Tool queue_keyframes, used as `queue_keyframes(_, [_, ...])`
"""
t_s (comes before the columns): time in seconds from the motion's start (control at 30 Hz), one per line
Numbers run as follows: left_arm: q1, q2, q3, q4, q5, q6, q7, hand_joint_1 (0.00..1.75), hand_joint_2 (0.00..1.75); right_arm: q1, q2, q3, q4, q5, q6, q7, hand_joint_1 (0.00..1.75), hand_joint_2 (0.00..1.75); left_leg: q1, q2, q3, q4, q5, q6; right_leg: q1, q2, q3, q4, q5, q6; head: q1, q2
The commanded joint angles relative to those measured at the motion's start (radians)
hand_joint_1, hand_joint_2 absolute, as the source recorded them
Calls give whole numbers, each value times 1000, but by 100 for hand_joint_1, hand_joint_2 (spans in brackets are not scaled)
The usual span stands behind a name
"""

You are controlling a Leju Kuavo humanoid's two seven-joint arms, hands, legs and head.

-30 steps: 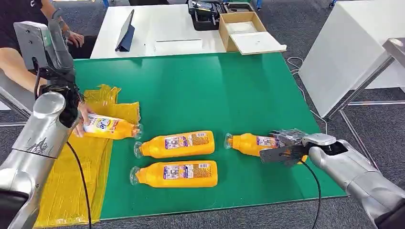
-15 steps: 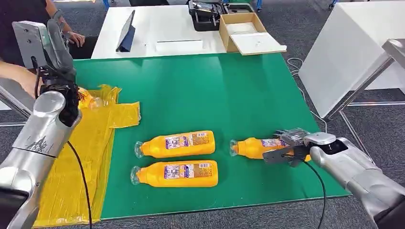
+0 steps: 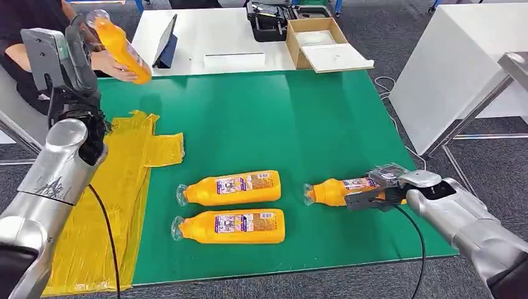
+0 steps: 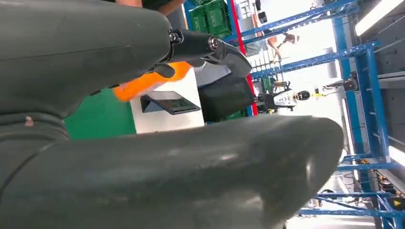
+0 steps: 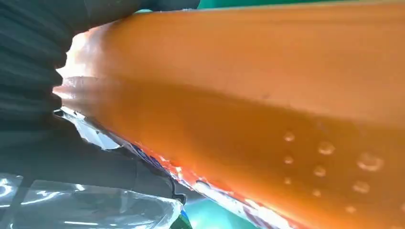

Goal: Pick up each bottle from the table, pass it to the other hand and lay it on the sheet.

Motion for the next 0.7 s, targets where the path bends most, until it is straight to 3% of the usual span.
queue_keyframes(0.03, [-54,-6,-29,68,5,-1,2,0,0,15,29,49,66,3,9,6,175,175,2,0,2,0,0,-5,2,-1,3,-2,0,-2,0,0])
queue_keyframes(0.7, [-54,-6,-29,68,5,-1,2,0,0,15,29,49,66,3,9,6,175,175,2,0,2,0,0,-5,2,-1,3,-2,0,-2,0,0])
